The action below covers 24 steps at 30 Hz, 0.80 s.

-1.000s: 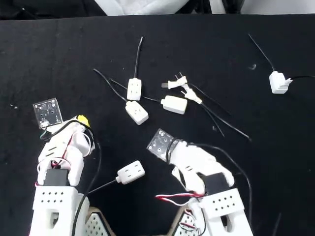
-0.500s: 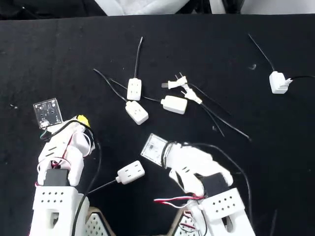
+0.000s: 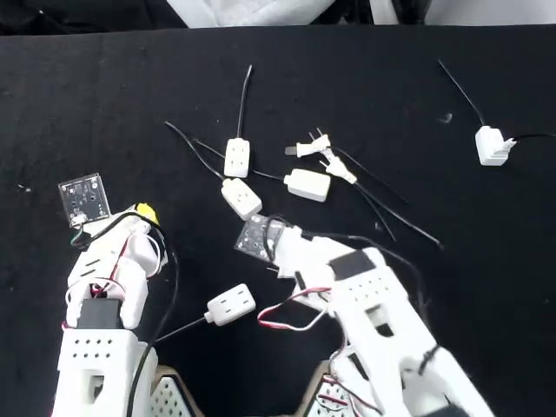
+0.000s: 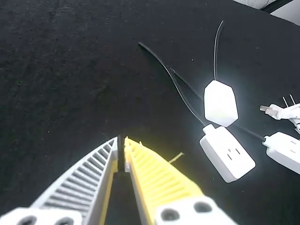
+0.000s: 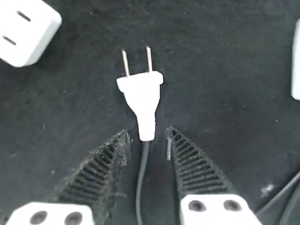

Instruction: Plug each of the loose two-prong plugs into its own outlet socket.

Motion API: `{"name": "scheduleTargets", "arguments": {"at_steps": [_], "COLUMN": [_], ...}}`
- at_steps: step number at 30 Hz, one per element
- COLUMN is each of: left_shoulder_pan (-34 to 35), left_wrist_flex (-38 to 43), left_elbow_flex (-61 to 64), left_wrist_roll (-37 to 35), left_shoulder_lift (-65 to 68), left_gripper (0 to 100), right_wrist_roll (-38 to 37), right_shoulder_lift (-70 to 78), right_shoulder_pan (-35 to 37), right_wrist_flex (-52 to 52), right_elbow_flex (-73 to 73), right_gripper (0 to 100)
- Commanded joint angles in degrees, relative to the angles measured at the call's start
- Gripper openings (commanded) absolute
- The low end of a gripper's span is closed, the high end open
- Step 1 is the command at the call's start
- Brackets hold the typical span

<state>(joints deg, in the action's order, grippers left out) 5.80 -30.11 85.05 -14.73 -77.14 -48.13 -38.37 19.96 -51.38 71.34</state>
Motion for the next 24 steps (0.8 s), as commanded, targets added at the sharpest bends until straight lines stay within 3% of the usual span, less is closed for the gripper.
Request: {"name": "scheduleTargets", "arguments": {"at_steps": [1,12,20,24], "left_shoulder_pan": [0.5,0.5,0.5,0.5], "left_wrist_flex": [1.4,1.4,1.4,1.4], "left_elbow_flex": [-2.3,-2.4,-2.5,-2.5], "left_wrist_roll": [-0.2,-0.2,-0.2,-0.2], "left_shoulder_lift": [-0.4,-0.4,-0.4,-0.4], "left_gripper": [3,3,3,3], "right_wrist_roll": [-0.5,-0.6,-1.8,-2.1], "right_shoulder_lift": [4.3,20.6,22.8,22.9], "right_shoulder_pan": [0.4,0.6,0.4,0.5], "right_wrist_flex": [3.7,3.5,3.9,3.9], "right_elbow_flex": [-4.3,-14.0,-14.4,-15.0], "right_gripper": [12.8,12.8,12.5,0.5]}}
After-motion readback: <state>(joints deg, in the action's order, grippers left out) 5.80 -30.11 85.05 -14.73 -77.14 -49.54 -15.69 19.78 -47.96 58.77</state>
